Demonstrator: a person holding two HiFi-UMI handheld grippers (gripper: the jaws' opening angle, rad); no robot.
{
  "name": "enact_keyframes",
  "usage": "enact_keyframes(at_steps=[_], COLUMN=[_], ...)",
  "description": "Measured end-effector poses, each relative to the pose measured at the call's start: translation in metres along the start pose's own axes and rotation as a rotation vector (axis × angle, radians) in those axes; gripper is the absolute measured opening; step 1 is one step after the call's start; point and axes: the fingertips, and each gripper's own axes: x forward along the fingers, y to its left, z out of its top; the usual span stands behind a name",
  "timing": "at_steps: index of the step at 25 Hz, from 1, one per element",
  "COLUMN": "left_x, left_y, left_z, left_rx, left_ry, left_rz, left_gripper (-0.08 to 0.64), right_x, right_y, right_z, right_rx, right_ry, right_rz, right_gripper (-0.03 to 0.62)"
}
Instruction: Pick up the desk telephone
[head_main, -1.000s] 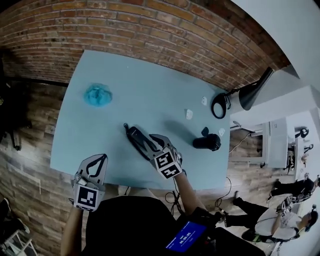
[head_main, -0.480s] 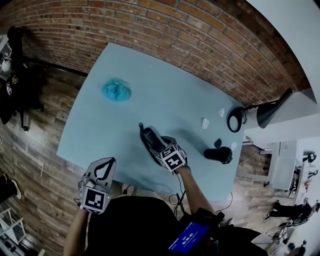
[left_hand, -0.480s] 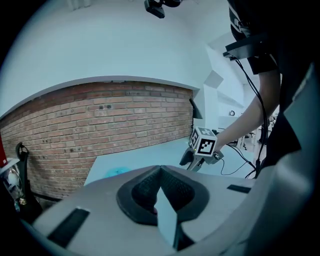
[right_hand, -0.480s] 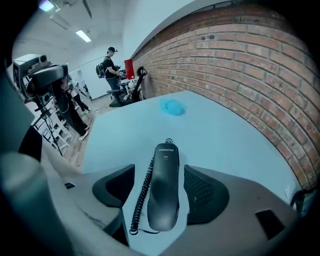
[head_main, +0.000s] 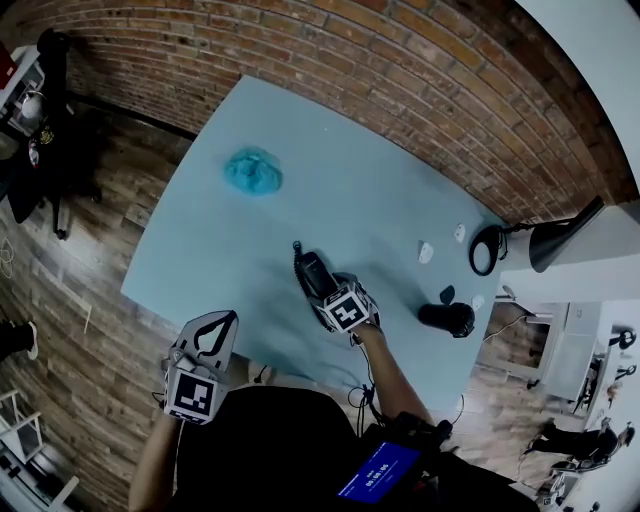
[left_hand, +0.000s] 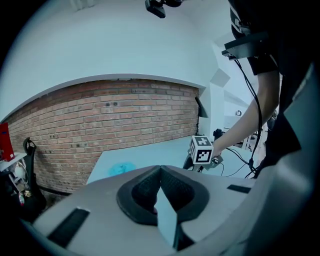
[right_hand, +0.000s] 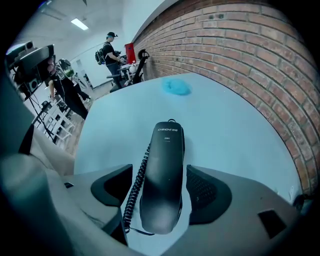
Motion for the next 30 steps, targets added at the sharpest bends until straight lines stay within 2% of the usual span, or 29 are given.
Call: enact_keyframes(at_steps=[9,14,22,27,30], left_x=[0.002,0.001,0.003,0.007,0.008], left_y=[0.0,0.0,0.003,0.003,0.005], left_z=[-0.006,-0.011,-0.012,-0.012,-0.012], left_rx=[-0.016,-0.04,-0.045,-0.036,-0.031], left_ry=[0.021,0.038,0.056,0.052,0.054], left_rz=[0.005,0.017,0.017,0.007,0.005], left_gripper=[0.02,0.02,0.02,0.02,0.02], right_x=[0.022,0.026,0.029,0.029,0.029], right_y=[-0.007,-0.009,-0.017,-0.016,-0.017], right_z=[-0.008,-0.012,-0.017,-0.02,-0.018], right_rx=[0.002,0.004,0.088,0.235,0.196], right_ry=[0.061,0.062,0.077,0.044,0.05], right_rz=[-0.016,-0.013,0.013,0.102,0.076], right_gripper=[0.333,0.333,0.333,0.331,0.331])
